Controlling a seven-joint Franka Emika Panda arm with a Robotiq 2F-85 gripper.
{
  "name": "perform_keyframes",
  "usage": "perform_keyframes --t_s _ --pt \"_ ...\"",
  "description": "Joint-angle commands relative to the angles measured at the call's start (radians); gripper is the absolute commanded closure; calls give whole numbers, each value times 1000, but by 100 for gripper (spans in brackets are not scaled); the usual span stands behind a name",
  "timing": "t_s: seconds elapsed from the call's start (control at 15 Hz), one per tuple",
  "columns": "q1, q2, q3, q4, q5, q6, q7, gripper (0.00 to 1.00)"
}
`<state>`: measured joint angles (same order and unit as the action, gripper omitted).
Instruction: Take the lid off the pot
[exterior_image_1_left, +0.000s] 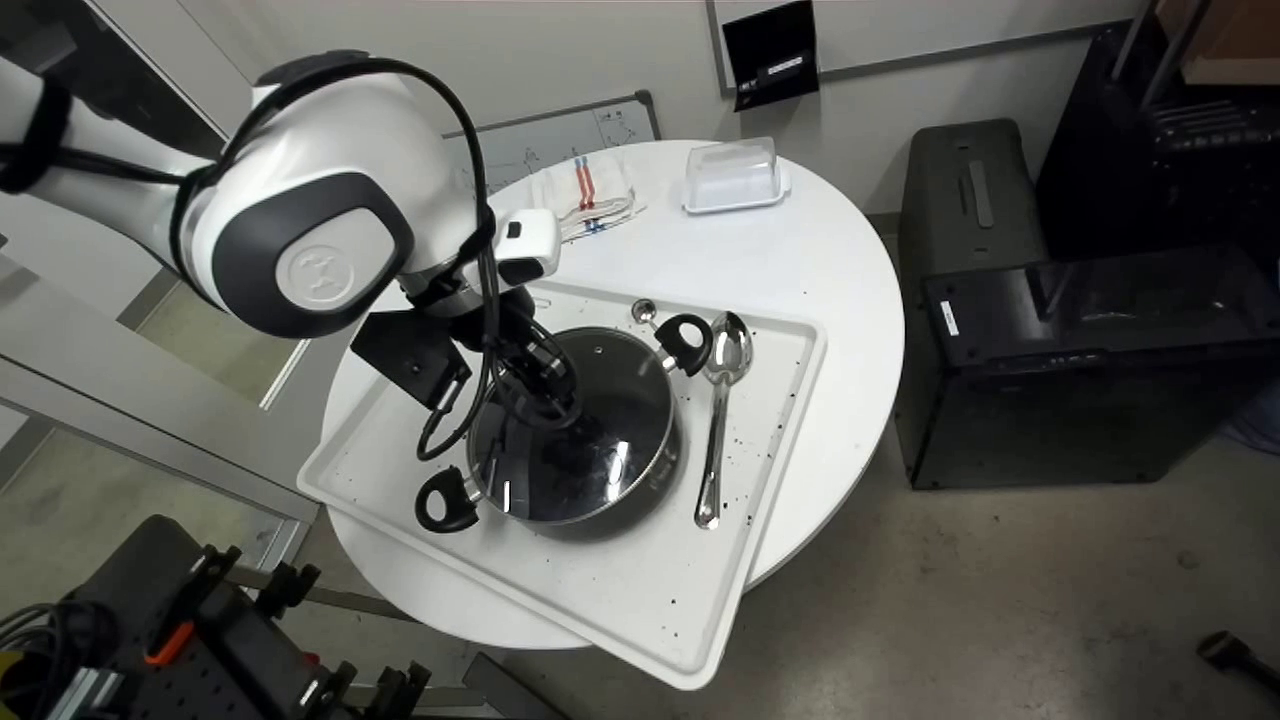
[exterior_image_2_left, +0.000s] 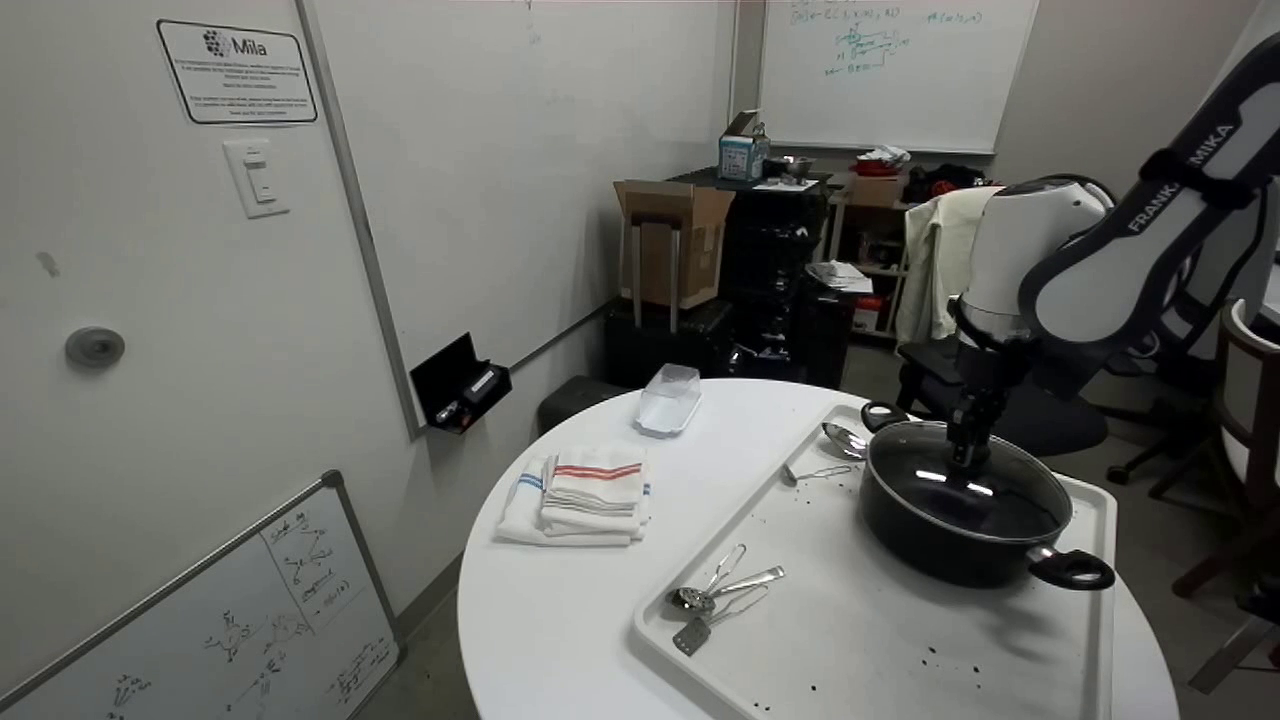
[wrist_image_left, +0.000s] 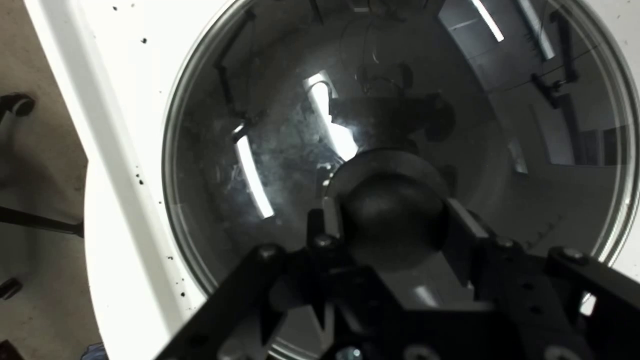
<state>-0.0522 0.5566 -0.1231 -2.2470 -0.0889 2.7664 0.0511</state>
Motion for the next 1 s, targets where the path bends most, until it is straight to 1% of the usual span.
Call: perform_keyframes --t_s 0.0,0.6,0.93 --pt "6 2 -20 9 -8 17 -2 75" --pt "11 -114 -19 -45 -19 6 -18 75" --pt "43 -161 -10 -57 -54 -9 -24 75"
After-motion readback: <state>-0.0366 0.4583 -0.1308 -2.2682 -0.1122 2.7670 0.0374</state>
